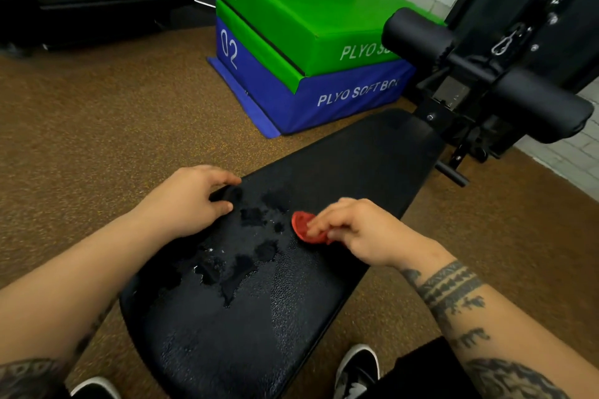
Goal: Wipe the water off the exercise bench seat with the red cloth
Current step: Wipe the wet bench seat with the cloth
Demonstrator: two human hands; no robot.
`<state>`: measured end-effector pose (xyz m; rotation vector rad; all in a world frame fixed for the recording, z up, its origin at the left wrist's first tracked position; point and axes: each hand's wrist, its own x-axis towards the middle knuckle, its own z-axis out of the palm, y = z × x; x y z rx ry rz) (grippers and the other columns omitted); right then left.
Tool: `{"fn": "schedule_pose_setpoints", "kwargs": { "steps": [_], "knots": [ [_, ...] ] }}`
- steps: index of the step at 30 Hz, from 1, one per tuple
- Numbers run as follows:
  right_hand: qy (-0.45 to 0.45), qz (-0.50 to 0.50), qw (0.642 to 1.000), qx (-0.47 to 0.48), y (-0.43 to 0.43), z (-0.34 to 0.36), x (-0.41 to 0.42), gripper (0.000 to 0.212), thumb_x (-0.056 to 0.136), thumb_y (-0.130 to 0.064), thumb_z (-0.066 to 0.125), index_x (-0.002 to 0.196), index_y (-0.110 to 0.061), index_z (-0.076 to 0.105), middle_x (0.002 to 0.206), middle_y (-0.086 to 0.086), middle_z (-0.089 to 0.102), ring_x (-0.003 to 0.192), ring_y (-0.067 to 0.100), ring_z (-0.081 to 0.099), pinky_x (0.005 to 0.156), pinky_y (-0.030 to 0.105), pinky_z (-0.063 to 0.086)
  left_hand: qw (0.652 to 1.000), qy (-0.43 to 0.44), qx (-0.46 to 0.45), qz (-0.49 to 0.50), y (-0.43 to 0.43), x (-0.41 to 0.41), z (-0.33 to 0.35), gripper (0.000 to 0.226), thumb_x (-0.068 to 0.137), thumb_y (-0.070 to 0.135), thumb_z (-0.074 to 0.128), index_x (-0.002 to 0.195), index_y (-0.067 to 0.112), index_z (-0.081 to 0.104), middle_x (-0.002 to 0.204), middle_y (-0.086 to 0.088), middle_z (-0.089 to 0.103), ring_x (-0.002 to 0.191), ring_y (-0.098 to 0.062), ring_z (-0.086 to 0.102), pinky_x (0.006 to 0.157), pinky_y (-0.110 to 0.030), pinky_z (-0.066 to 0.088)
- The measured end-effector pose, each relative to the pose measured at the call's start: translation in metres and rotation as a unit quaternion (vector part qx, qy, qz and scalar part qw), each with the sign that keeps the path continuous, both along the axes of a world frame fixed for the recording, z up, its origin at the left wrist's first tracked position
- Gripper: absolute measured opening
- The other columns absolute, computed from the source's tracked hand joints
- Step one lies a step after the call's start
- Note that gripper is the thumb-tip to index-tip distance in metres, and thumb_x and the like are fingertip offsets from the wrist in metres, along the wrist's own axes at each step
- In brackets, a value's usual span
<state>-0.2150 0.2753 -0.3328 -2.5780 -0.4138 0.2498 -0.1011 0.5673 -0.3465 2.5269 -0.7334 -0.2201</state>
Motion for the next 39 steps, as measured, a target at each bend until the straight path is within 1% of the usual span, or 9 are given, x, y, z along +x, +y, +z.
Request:
{"fn": "schedule_pose_setpoints", "kwargs": {
  "steps": [4, 8, 15, 20, 23, 28, 34, 37, 39],
  "knots": [
    [-0.049, -0.119, 0.977, 0.169, -0.008, 0.008, -0.005, 0.035, 0.087, 0.003, 0.061, 0.107, -0.022, 0.075, 0.111, -0.008, 0.071, 0.107, 0.003, 0.065, 0.099, 0.021, 0.047, 1.0, 0.0, 0.005, 0.007, 0.0, -0.001, -0.001, 0.048, 0.081, 0.024, 0.077, 0.127, 0.031, 0.064, 0.132, 0.003, 0.063, 0.125, -0.02, 0.055, 0.106, -0.029, 0.038],
    [-0.129, -0.303, 0.941, 0.083, -0.002, -0.001, 0.032, 0.038, 0.093, -0.002, 0.058, 0.121, -0.025, 0.07, 0.123, -0.004, 0.067, 0.114, 0.01, 0.06, 0.1, 0.016, 0.041, 0.999, -0.001, 0.027, 0.019, -0.001, 0.001, -0.001, 0.049, 0.081, 0.03, 0.075, 0.128, 0.036, 0.062, 0.129, 0.0, 0.064, 0.123, -0.023, 0.056, 0.104, -0.035, 0.043],
    [-0.114, -0.208, 0.962, -0.136, 0.046, -0.012, 0.025, 0.042, 0.089, -0.006, 0.051, 0.121, -0.028, 0.068, 0.121, -0.004, 0.067, 0.1, 0.024, 0.051, 0.086, 0.035, 0.048, 0.997, 0.024, 0.058, 0.049, 0.003, 0.0, 0.0, 0.046, 0.084, 0.042, 0.071, 0.128, 0.038, 0.062, 0.126, -0.003, 0.066, 0.121, -0.025, 0.059, 0.097, -0.032, 0.046],
    [0.071, -0.146, 0.987, 0.006, 0.046, 0.028, 0.016, 0.039, 0.09, 0.001, 0.056, 0.097, -0.031, 0.078, 0.083, -0.024, 0.071, 0.077, -0.009, 0.067, 0.08, 0.015, 0.051, 0.997, 0.027, 0.059, 0.05, 0.004, 0.0, 0.001, 0.045, 0.084, 0.041, 0.071, 0.128, 0.037, 0.062, 0.125, -0.003, 0.067, 0.119, -0.024, 0.06, 0.094, -0.029, 0.044],
    [-0.017, -0.244, 0.969, 0.034, 0.043, 0.029, 0.038, 0.038, 0.093, -0.002, 0.055, 0.104, -0.032, 0.076, 0.081, -0.029, 0.067, 0.074, -0.021, 0.06, 0.075, -0.001, 0.043, 0.997, 0.028, 0.061, 0.05, 0.005, 0.0, 0.0, 0.046, 0.083, 0.043, 0.071, 0.128, 0.038, 0.062, 0.122, -0.002, 0.069, 0.116, -0.024, 0.062, 0.094, -0.03, 0.047],
    [-0.056, -0.24, 0.968, -0.037, 0.065, -0.013, 0.059, 0.044, 0.089, -0.007, 0.051, 0.122, -0.031, 0.067, 0.12, -0.005, 0.069, 0.112, 0.02, 0.058, 0.095, 0.033, 0.049, 0.997, 0.029, 0.062, 0.044, 0.007, 0.002, -0.005, 0.046, 0.081, 0.047, 0.069, 0.126, 0.04, 0.062, 0.119, 0.005, 0.071, 0.114, -0.021, 0.064, 0.097, -0.038, 0.052],
    [0.005, -0.059, 0.993, -0.101, 0.054, 0.008, 0.049, 0.041, 0.089, -0.004, 0.06, 0.114, -0.034, 0.073, 0.114, -0.013, 0.068, 0.105, 0.012, 0.057, 0.096, 0.026, 0.045, 0.998, 0.009, 0.052, 0.03, 0.001, 0.0, -0.006, 0.043, 0.083, 0.038, 0.069, 0.126, 0.039, 0.062, 0.117, 0.001, 0.07, 0.112, -0.023, 0.063, 0.096, -0.036, 0.051],
    [0.039, -0.082, 0.996, -0.024, 0.047, 0.021, 0.049, 0.036, 0.092, -0.004, 0.061, 0.108, -0.032, 0.076, 0.096, -0.02, 0.067, 0.083, -0.004, 0.06, 0.081, 0.011, 0.046, 1.0, -0.009, 0.022, 0.001, -0.006, -0.001, -0.007, 0.04, 0.085, 0.035, 0.068, 0.124, 0.037, 0.064, 0.125, 0.004, 0.068, 0.116, -0.021, 0.061, 0.101, -0.035, 0.048],
    [-0.03, -0.119, 0.992, -0.008, 0.053, 0.016, 0.05, 0.037, 0.092, -0.005, 0.06, 0.115, -0.03, 0.074, 0.109, -0.015, 0.069, 0.092, -0.001, 0.062, 0.085, 0.008, 0.044, 1.0, -0.017, 0.004, -0.006, -0.009, -0.001, -0.007, 0.039, 0.086, 0.033, 0.068, 0.125, 0.034, 0.065, 0.127, 0.005, 0.067, 0.118, -0.02, 0.061, 0.103, -0.034, 0.046]
  ]
}}
